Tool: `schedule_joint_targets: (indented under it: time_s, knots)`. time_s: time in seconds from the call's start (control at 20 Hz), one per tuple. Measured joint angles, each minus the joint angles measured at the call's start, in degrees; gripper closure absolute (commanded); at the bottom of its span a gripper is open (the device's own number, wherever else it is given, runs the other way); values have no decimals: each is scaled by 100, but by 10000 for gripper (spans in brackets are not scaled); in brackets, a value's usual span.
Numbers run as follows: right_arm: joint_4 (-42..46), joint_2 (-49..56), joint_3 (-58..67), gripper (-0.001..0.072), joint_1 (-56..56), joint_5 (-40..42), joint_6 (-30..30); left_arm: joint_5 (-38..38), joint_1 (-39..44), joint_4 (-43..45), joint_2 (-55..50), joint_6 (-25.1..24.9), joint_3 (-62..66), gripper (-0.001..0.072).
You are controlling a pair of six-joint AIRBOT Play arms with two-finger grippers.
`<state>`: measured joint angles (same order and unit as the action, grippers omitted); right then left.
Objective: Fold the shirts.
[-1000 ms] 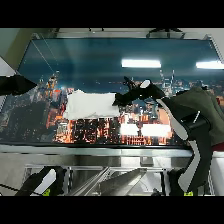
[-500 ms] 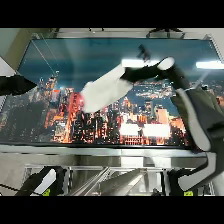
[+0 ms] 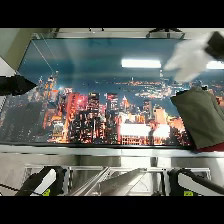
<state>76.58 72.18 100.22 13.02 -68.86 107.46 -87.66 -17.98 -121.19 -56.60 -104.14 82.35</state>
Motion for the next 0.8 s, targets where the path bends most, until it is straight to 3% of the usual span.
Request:
schedule_joint_targets:
  time_s: [0.3, 0.5, 0.7, 0.75, 0.8]
  knots:
    - [1517, -1519, -1707, 693, 1408, -1237, 693, -2, 0, 0, 0, 0, 0, 692]
    - [1816, -2343, -3287, 692, 2083, -1220, 723, -66, 0, -7, 0, 0, 0, 692]
    - [1941, -2603, -4140, 681, 2315, -1005, 348, -76, 0, -9, 0, 0, 0, 691]
    - [1943, -2616, -4229, 511, 2334, -981, 284, -85, 0, -7, 0, 0, 0, 691]
    - [1956, -2625, -4293, 78, 2352, -968, 236, -90, 0, -7, 0, 0, 0, 691]
